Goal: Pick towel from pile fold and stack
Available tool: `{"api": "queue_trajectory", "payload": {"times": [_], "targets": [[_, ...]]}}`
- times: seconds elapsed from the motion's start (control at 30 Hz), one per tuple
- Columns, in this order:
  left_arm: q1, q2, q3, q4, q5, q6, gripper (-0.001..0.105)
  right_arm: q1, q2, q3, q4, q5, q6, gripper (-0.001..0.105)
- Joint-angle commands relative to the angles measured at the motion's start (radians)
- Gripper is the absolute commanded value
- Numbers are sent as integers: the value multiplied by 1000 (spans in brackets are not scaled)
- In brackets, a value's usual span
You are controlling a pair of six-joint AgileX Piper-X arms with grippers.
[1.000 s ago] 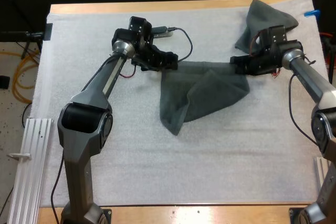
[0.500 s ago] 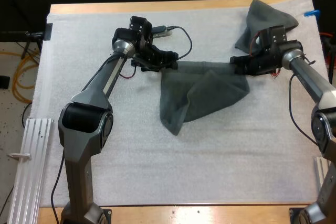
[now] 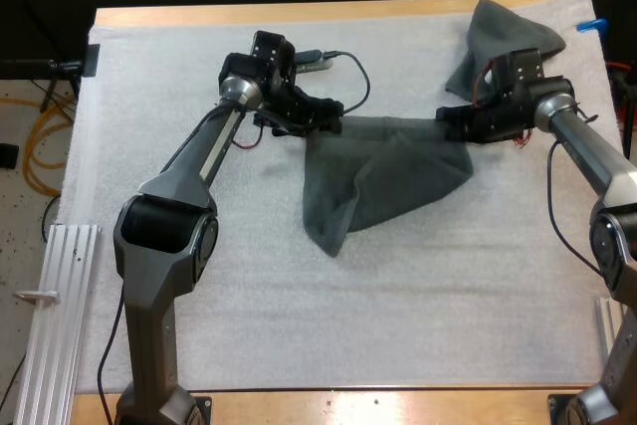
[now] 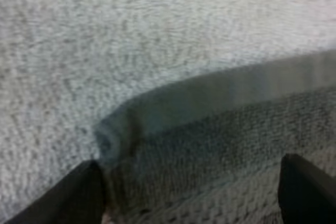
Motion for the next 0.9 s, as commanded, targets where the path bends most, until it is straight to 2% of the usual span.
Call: {"api": "queue_trajectory", "payload": {"times": [0.0, 0.07, 0.2, 0.43, 0.63, 0.87], "targets": [[-8, 5, -1, 4, 15, -10, 68, 3, 14, 6, 26, -16, -12, 0], [-8, 5, -1, 4, 27, -10, 68, 3, 14, 6, 26, -16, -12, 0], [-8, 5, -1, 4, 103, -10, 68, 3, 14, 6, 26, -16, -12, 0], [-12, 5, -1, -2, 152, -13, 66, 3, 14, 6, 26, -16, -12, 0], [-26, 5, -1, 4, 125, -30, 66, 3, 14, 6, 26, -16, -12, 0], [-55, 5, -1, 6, 13, -25, 65, 10, 14, 6, 26, -16, -12, 0]]}}
